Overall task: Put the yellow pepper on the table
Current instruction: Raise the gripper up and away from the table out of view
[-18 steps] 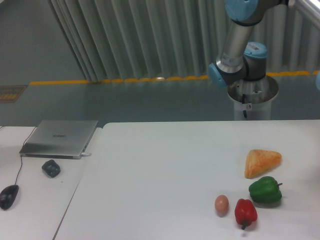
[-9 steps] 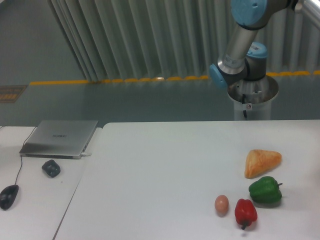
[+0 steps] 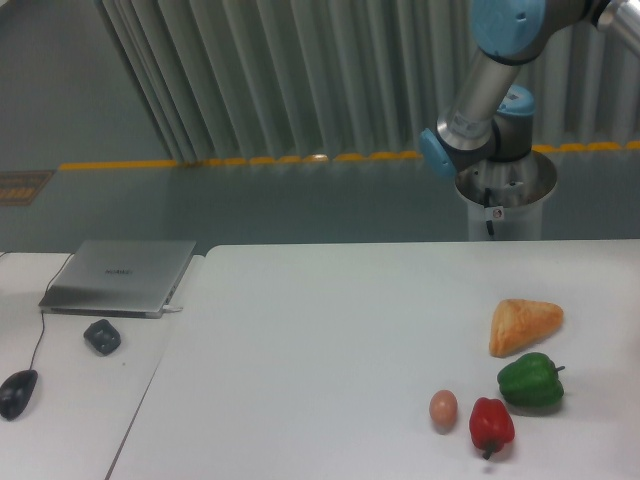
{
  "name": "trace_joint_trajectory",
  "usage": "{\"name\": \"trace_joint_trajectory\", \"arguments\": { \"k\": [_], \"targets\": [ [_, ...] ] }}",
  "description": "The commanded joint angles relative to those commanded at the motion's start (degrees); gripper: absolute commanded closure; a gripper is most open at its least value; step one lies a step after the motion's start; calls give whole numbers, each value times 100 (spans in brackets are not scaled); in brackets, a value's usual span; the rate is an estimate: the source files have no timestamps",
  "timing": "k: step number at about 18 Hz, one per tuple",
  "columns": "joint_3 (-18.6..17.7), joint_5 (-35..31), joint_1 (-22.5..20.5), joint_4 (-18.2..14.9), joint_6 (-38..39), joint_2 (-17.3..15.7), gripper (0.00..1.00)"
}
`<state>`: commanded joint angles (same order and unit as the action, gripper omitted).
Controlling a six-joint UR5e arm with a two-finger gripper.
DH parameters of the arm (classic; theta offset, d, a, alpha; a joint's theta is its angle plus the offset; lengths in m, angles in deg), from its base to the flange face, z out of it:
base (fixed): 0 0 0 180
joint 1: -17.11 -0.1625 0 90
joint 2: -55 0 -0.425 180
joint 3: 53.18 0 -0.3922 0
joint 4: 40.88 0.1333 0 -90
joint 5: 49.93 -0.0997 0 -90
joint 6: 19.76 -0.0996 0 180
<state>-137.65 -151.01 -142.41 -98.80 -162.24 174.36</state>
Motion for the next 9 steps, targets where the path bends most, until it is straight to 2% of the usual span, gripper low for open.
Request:
{"name": "trace_joint_trajectory", "arguments": {
  "k": [1,2,3,4,6,7,9],
  "targets": [
    [9,0,0,0,131,0,18],
    [17,-9,0,0,185,9,22],
    [35,-9,0,0,194,9,32],
    [44,-17,0,-9,194,18,37],
    [96,-44,9,-35,229,18,57],
    [105,-61,35,-53,290,-8,62],
    [105,-96,62,-70,326,-17,66]
  ]
}}
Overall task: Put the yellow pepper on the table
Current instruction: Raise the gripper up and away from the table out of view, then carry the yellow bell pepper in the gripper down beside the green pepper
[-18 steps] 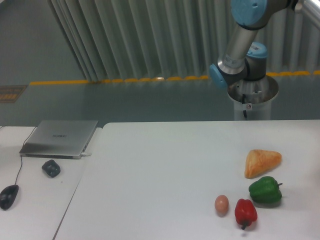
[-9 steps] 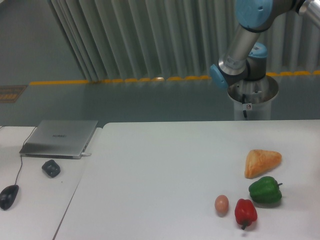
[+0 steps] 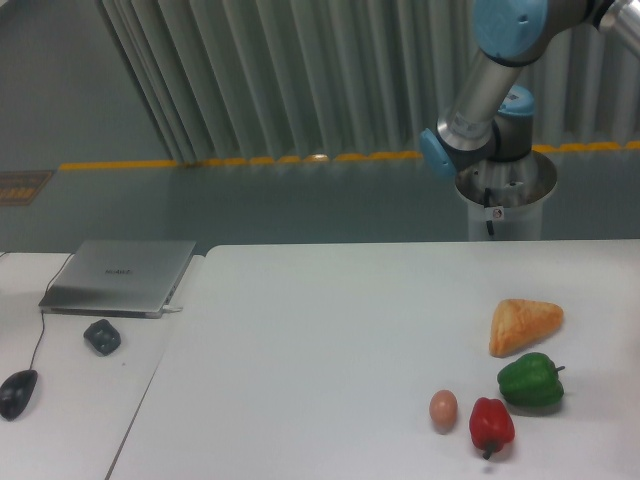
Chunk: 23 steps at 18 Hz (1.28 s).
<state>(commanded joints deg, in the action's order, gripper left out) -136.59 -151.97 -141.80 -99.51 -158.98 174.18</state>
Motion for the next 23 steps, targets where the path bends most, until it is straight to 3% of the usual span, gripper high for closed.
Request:
{"name": "trace_joint_trajectory", "arguments": {
  "k": [4,5,7,9,13,23],
  "targets": [
    [158,78,0,-227,0,-79,68],
    [332,96,9,-446,26,-105,72],
    [780,210,122,-1183,402,-123,72],
    [993,578,211,-1756,938,-202,72],
    [967,1106,526,-2065,2298,-430,72],
    [818,1757,1379,-2057,4945,-510,72]
  ]
}}
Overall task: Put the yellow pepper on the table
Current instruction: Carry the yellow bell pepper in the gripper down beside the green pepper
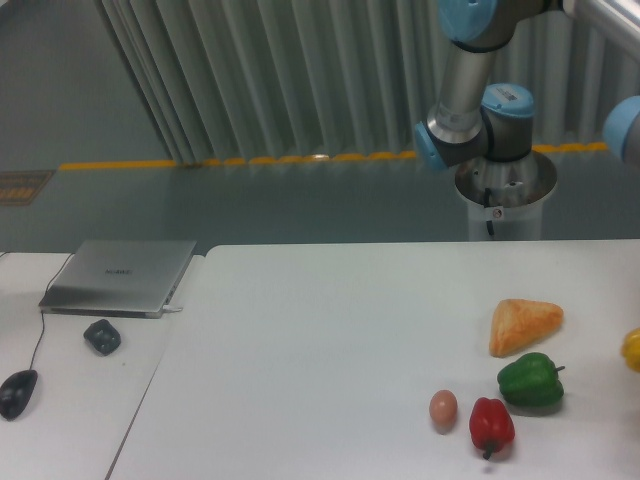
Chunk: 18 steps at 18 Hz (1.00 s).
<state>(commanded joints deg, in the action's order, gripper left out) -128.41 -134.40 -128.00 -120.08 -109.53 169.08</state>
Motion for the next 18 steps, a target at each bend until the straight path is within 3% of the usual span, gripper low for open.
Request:
{"name": "trace_joint_trajectory", "arguments": {
  "k": [6,9,15,17,18],
  "targets": [
    [-360,-9,396,825,1320,114,70],
    [-466,-26,545,1379,1733,359,70],
    [-475,-35,607,1537,1743,659,65],
    [-484,-44,616,1626,1717,668,57],
    [-484,-53,616,1626,1708,651,47]
  ]
}}
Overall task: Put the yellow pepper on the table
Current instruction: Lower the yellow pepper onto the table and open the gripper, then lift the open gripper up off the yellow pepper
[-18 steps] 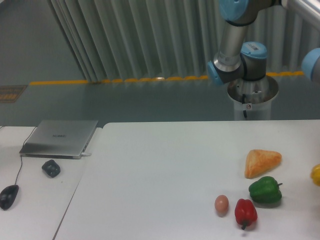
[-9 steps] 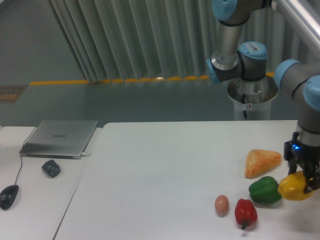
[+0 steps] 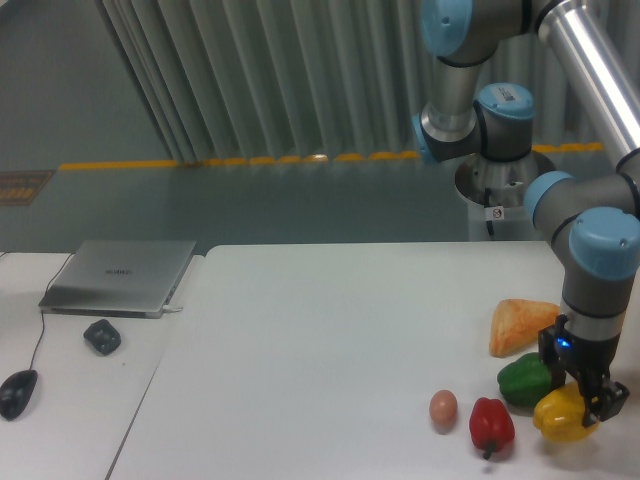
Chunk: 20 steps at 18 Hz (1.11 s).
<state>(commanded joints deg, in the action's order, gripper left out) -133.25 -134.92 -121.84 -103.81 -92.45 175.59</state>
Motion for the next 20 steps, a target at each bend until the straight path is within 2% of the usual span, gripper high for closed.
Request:
{"name": "trace_joint_trajectory", "arguments": {
  "k": [1,2,11,14,20],
  "targets": [
    [0,-26,-9,0,-26,-18,20],
    [0,-122,-9,-9,-79,-61,0],
    [0,-404,-9,-26,-272,-220,0],
    [9,-737,-9,-35,-527,-246,0],
    [-53,-774,-35,-35,-870,-352,0]
  ]
}}
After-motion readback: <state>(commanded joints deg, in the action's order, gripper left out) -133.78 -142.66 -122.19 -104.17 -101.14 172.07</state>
